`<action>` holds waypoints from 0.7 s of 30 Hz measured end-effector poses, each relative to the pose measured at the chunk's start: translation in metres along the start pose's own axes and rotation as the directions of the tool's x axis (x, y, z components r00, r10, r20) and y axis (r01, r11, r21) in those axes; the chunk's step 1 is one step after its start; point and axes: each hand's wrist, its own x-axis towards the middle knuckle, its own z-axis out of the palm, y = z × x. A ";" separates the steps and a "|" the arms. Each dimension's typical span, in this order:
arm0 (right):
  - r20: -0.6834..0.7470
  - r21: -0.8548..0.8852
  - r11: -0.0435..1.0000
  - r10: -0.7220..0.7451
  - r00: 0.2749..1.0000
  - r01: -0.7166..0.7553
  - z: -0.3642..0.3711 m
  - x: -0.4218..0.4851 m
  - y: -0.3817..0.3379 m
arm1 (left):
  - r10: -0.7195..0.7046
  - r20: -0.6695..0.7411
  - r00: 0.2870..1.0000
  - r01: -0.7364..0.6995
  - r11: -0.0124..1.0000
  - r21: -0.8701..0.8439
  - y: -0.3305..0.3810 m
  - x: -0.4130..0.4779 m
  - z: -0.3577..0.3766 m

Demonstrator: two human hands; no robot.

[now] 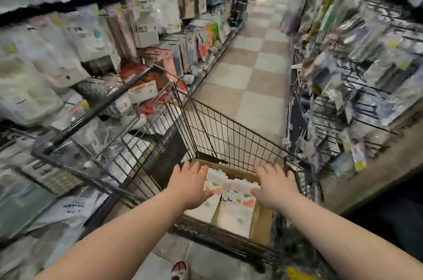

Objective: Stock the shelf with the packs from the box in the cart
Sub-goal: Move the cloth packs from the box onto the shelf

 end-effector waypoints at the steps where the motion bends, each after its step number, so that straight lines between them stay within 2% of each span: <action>1: 0.010 0.010 1.000 0.027 1.000 -0.027 0.000 0.010 -0.003 | 0.023 0.012 1.000 -0.023 1.000 0.004 -0.008 0.012 0.000; 8: 0.100 0.073 0.980 0.176 0.979 -0.184 0.016 0.062 -0.025 | 0.164 0.099 0.981 -0.171 0.983 0.068 -0.058 0.092 0.011; 14: 0.224 0.146 0.942 0.266 0.938 -0.302 0.049 0.090 -0.019 | 0.240 0.236 0.942 -0.262 0.963 0.066 -0.060 0.141 0.037; 17: 0.270 0.159 0.931 0.279 0.921 -0.329 0.070 0.108 -0.008 | 0.248 0.293 0.923 -0.274 0.960 0.050 -0.058 0.159 0.055; 21: 0.374 0.185 0.907 0.291 0.881 -0.378 0.102 0.136 0.002 | 0.199 0.361 0.911 -0.210 0.978 -0.011 -0.058 0.184 0.082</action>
